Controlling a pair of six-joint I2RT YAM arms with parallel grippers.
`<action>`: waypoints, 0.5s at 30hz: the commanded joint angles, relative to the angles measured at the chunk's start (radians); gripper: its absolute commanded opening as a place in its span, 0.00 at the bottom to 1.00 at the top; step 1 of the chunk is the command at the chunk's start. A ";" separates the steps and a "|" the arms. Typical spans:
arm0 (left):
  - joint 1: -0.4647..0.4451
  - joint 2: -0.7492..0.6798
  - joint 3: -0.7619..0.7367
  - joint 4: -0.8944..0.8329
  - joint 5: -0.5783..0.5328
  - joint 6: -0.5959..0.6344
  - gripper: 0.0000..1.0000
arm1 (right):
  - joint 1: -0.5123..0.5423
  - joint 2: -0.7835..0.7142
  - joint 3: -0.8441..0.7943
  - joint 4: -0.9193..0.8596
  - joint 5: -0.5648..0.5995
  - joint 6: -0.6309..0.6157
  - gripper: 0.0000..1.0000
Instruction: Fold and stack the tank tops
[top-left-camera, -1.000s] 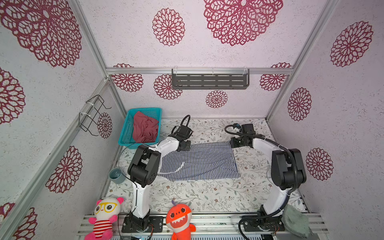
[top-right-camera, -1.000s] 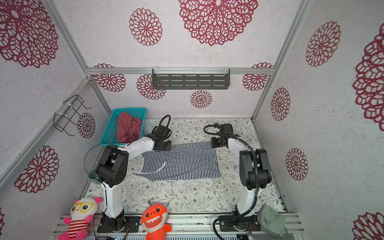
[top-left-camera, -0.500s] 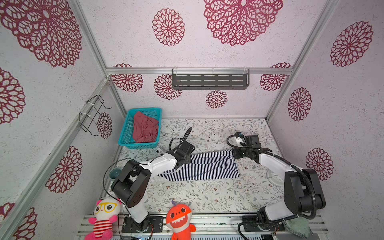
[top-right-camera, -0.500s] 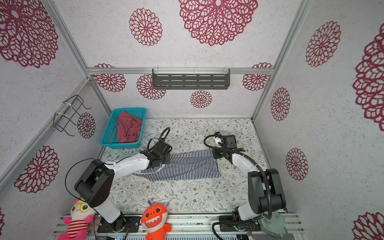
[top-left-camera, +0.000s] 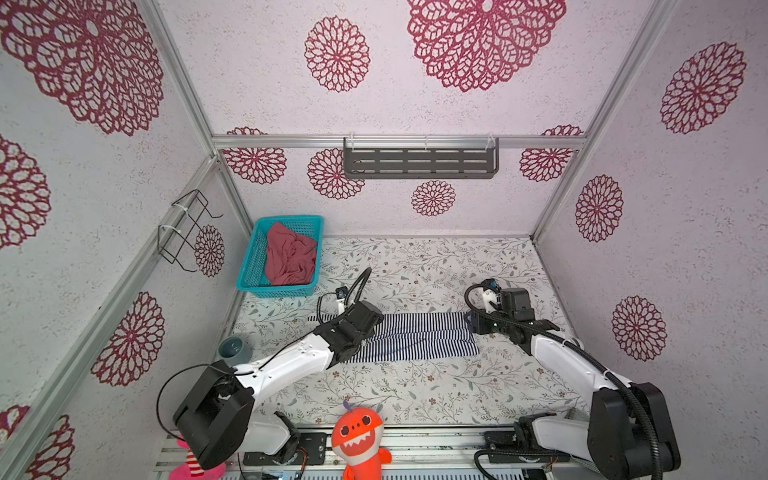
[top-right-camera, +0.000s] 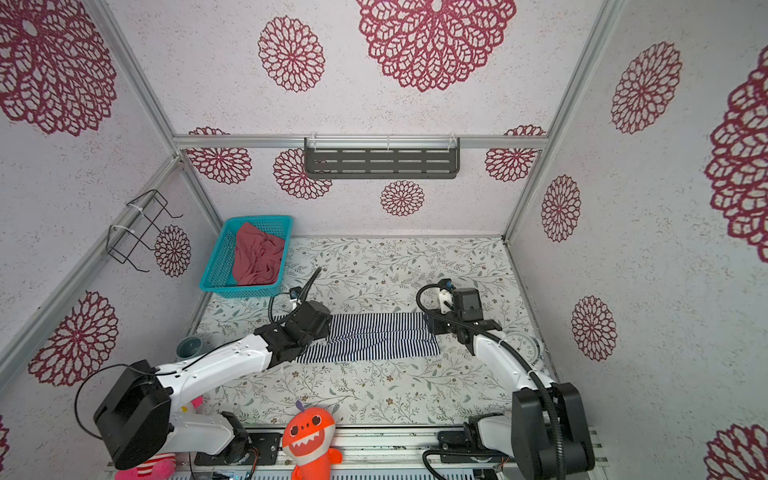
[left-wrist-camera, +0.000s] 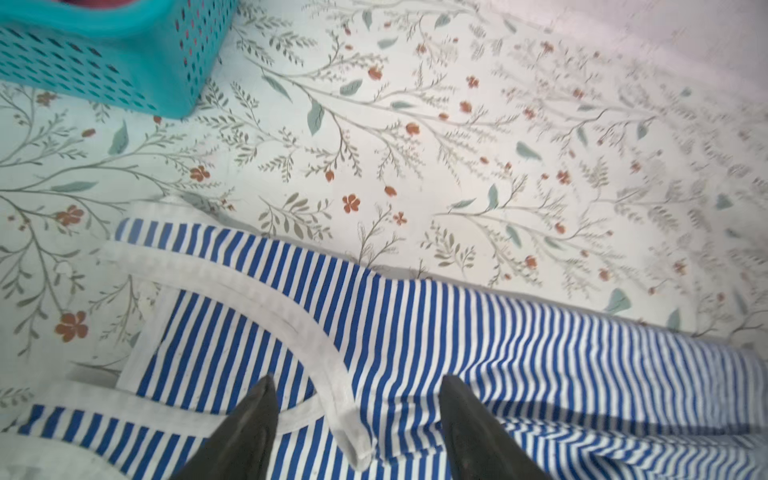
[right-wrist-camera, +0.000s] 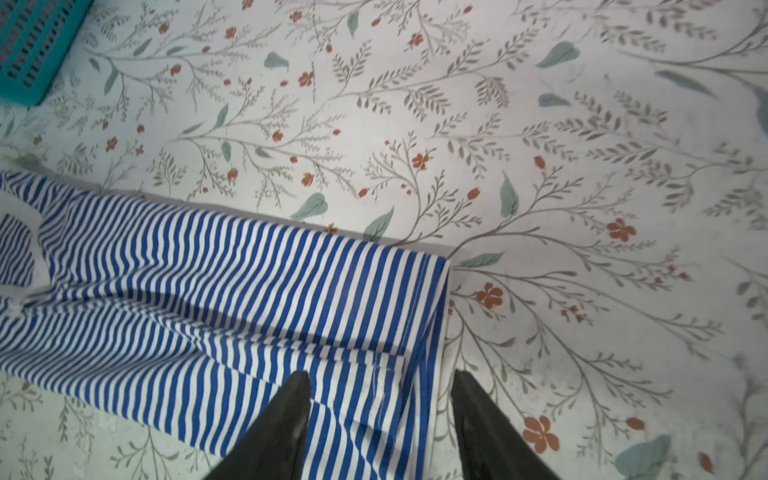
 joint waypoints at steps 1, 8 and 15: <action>0.045 0.032 0.039 -0.054 0.106 0.036 0.60 | 0.016 0.054 0.103 -0.114 0.062 0.091 0.48; 0.043 0.261 0.183 -0.057 0.326 0.106 0.51 | 0.104 0.199 0.146 -0.110 0.096 0.234 0.30; 0.043 0.354 0.127 -0.048 0.408 0.066 0.48 | 0.116 0.280 0.106 -0.110 0.114 0.287 0.22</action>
